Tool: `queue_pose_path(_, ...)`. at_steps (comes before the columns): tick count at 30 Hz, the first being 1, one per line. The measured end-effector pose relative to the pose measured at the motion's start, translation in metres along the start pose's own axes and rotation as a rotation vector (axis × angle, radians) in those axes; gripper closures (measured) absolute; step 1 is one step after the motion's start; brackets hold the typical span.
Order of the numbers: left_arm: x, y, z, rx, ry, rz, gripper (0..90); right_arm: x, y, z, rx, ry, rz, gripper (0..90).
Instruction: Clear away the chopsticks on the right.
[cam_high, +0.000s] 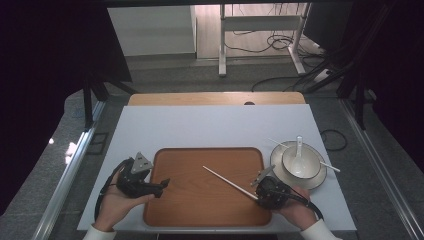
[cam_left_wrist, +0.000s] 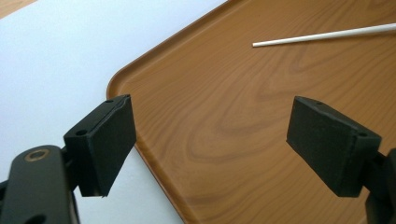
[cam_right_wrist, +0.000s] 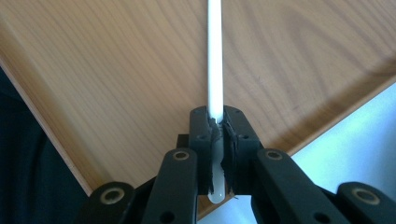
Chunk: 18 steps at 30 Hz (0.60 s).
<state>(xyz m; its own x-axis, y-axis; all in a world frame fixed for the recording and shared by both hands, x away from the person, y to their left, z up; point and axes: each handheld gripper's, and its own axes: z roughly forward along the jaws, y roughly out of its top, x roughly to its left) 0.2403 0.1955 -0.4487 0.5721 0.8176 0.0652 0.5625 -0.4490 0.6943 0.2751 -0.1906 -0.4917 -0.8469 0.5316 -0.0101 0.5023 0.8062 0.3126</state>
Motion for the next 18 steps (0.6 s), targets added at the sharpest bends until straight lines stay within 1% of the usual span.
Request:
queue_pose_path(5,0.000,0.000,-0.001,-0.003,0.002,0.001,15.6,0.001,0.000,0.000,-0.001,0.001,-0.014,78.9)
queue_pose_path(7,0.001,-0.001,-0.001,-0.003,0.003,-0.001,15.6,0.002,0.001,-0.001,-0.008,-0.003,-0.020,70.7)
queue_pose_path(9,0.001,-0.001,-0.001,-0.002,0.005,-0.001,15.6,0.003,0.002,-0.007,-0.047,-0.017,-0.025,61.1)
queue_pose_path(13,0.002,-0.001,-0.002,-0.005,0.007,-0.004,15.5,0.007,0.006,-0.021,-0.155,-0.037,-0.049,48.9)
queue_pose_path(15,0.002,-0.001,-0.003,-0.007,0.008,-0.004,15.5,0.009,0.009,-0.022,-0.189,-0.039,-0.058,45.1)
queue_pose_path(18,0.003,-0.001,-0.004,-0.009,0.011,-0.009,15.6,0.014,0.016,-0.021,-0.225,-0.026,-0.073,43.3)
